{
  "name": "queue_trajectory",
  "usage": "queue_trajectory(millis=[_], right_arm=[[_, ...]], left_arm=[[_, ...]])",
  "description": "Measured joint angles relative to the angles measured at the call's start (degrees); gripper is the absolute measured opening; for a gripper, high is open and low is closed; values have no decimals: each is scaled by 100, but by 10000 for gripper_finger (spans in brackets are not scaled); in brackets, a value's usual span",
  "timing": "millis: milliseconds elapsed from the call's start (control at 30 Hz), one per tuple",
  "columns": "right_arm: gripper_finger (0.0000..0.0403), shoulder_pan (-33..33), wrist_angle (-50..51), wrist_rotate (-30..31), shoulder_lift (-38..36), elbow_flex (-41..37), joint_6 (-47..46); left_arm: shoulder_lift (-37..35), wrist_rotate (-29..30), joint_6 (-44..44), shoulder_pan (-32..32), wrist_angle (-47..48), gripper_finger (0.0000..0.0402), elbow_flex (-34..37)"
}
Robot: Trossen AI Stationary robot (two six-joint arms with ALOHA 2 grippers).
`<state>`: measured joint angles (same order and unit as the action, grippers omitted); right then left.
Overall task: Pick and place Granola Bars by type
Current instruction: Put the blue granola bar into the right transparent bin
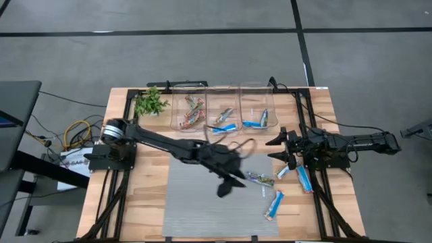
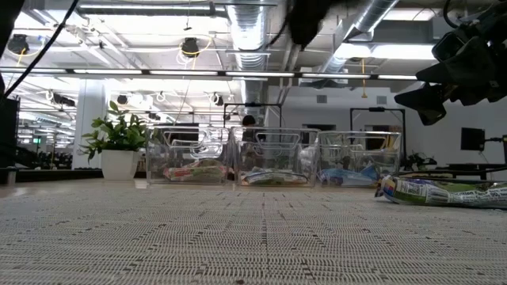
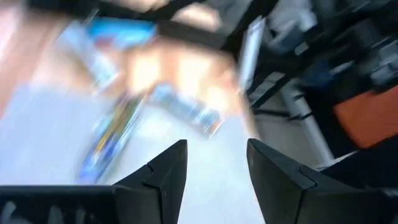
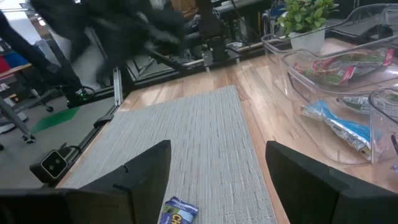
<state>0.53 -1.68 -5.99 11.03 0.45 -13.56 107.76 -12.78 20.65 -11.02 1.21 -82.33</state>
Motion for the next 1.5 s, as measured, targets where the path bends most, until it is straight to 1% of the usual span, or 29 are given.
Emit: queue_trajectory(millis=[167, 267, 333, 467, 600, 700, 867, 1033, 1267, 1500], right_arm=[[255, 0, 3, 1, 0, 1, 0], [255, 0, 1, -1, 0, 0, 0], [255, 0, -4, 1, 0, 1, 0], [255, 0, 4, 1, 0, 0, 0], [255, 0, -3, 1, 0, 0, 0], [255, 0, -4, 1, 0, 0, 0], [255, -1, -1, 1, 0, 0, 0], [255, -1, -1, 1, 0, 0, 0], [255, 0, -1, 1, 0, 0, 0], [255, -1, -1, 1, 0, 0, 0]], left_arm=[[-1273, 600, 22, 51, -986, 159, 2568], [-2111, 821, 198, 53, -1366, 159, 3900], [-2650, 881, 380, 59, -1541, 159, 4657], [-3771, 898, 428, 67, -1586, 159, 5909], [-4912, 921, 473, 105, -1571, 159, 6795], [-5719, 1169, 219, 182, -1559, 159, 7225], [-6943, 1626, -278, 386, -1389, 159, 7585], [-7894, 1771, -777, 579, -1355, 159, 7851], [-8705, 1805, -1375, 781, -1044, 159, 7880], [-9386, 1803, -1550, 864, -504, 159, 7880]])
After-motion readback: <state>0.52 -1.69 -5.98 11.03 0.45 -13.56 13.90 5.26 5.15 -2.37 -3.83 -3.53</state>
